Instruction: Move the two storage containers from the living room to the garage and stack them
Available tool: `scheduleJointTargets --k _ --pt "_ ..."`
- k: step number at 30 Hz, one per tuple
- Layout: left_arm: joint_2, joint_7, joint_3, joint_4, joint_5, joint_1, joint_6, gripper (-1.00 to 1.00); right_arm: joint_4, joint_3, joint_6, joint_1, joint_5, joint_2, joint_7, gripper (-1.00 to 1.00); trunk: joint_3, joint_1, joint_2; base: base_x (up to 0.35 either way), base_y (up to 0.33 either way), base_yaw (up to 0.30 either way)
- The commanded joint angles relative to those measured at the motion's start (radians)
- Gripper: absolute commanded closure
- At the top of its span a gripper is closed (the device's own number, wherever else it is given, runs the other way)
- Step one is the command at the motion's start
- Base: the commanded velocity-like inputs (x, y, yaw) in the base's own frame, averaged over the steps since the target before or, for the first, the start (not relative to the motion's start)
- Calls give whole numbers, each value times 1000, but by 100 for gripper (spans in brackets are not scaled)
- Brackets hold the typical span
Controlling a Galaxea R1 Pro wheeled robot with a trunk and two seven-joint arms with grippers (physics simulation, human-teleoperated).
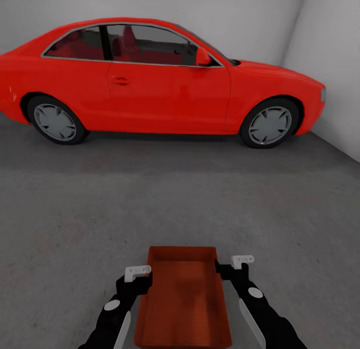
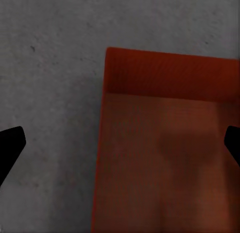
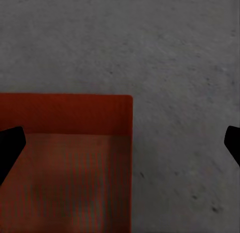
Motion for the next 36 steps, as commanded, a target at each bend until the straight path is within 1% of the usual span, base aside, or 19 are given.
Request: scheduleJointTargets --k 1,36 --pt "0 4 -1 -1 -4 0 6 -100 -1 6 2 0 -10 -2 -8 -100 4 -4 7 0 0 0" --pt "0 4 -2 0 -4 0 4 -100 0 6 2 0 -12 -5 -8 -100 169 -138 252 0 0 0"
